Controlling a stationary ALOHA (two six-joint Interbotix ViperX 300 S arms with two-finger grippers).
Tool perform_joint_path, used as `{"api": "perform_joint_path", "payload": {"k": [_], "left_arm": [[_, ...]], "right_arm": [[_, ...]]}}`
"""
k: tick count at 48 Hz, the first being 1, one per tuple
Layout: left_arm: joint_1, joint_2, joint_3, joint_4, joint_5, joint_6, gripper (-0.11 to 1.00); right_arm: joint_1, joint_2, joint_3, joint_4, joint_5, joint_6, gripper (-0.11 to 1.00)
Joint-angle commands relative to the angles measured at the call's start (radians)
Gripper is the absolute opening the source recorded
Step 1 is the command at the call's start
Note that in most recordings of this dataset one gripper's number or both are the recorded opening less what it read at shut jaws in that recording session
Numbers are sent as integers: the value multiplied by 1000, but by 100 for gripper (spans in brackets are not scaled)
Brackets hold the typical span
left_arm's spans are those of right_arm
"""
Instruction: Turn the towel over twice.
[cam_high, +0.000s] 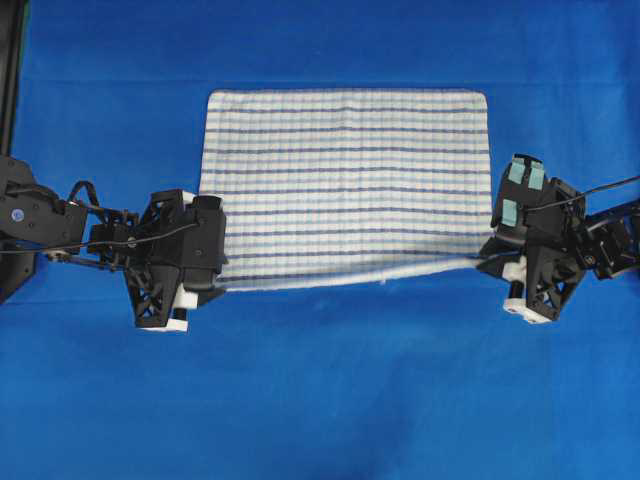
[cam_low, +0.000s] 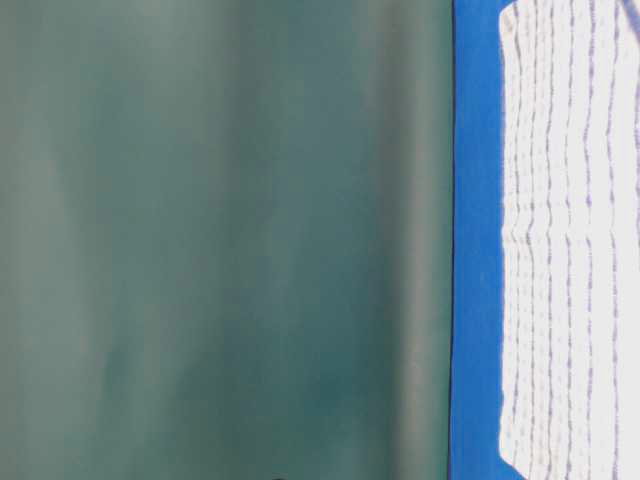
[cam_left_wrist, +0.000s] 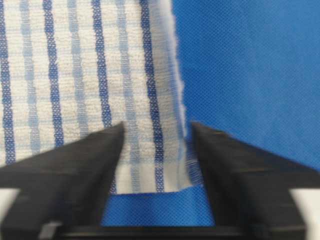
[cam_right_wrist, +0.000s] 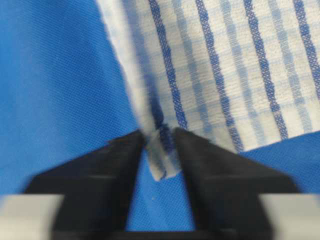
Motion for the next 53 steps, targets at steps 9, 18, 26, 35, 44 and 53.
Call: {"api": "perform_joint_path", "payload": {"k": [9,18,26,35,44,53], "left_arm": [[-6,-55,-38,-2,78,6,83],[-6,-146,-66,-2,179,12,80],[0,-239,-80,0,215,14,79],[23,-371,-71,0,221,14,79],[77,-514,-43,0,225,25,79],[161,-687,20,0,229,54,79]], "right_arm": [[5,-32,-37,-3,44,-12,63],[5,-123,-71,-40,153,-25,63],[6,-236,-94,-94,242,-35,63],[5,-400,-94,-152,290,-67,62],[5,-568,-84,-192,330,-107,62],[6,-703,-71,-230,388,-169,62]]}}
